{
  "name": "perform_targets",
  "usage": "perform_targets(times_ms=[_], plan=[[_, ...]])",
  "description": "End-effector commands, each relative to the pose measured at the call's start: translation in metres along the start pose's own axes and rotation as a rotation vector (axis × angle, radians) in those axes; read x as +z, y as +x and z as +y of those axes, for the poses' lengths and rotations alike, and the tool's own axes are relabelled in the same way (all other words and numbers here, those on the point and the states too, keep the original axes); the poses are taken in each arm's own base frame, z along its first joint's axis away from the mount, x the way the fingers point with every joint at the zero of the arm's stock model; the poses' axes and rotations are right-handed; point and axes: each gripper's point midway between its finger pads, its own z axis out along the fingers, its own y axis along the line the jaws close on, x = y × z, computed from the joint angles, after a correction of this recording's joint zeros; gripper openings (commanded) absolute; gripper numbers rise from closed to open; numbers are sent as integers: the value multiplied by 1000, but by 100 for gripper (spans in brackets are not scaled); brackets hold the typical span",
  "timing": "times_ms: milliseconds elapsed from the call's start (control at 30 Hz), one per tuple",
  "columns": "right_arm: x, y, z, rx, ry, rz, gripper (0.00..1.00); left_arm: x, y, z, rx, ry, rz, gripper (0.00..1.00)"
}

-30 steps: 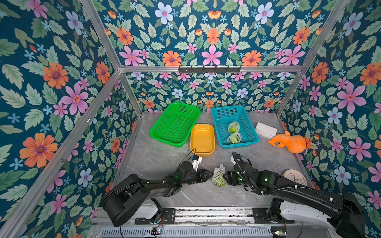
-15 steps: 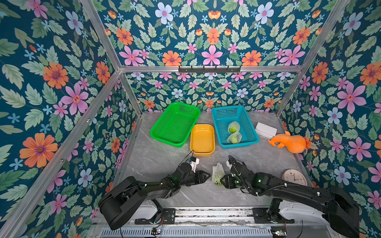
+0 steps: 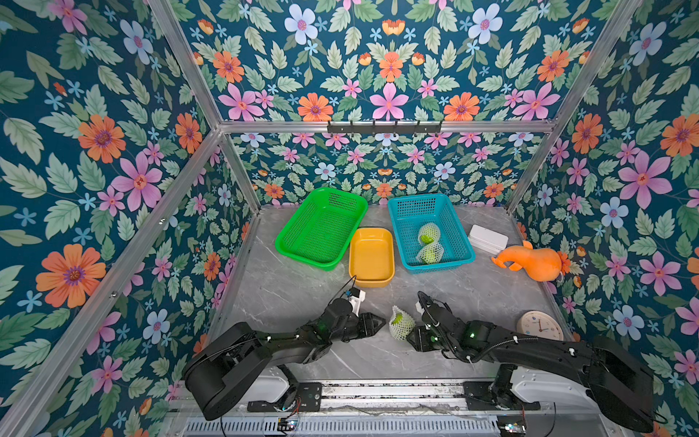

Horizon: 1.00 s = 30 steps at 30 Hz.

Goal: Sleeve custard apples in foam nets
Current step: Put on the foam net on the custard apple.

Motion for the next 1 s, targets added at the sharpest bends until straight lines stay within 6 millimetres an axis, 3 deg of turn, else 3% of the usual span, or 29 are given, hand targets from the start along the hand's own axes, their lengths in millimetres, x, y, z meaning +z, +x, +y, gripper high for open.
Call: perform_targets(times_ms=[0,200,400,600,767,967], plan=[[1,-5,-5,23,32,-24,47,0,-5,-4,22,8,-17,46],[-4,0,-9,48,42,-15,47,-4,-11,6,14,-39,-55,48],[-20,-1,-9,78,29,-8,44,0,-16,-1,23,-21,-53,50],[-44,-27,-8,200,6,-102,28,7,-10,1,20,-24,-13,51],[-54,-49,-5,251,21,-169,29,10,-11,1,22,-25,-8,50],[-41,-61,0,281,16,-178,37,14,-13,-3,24,-17,1,50]])
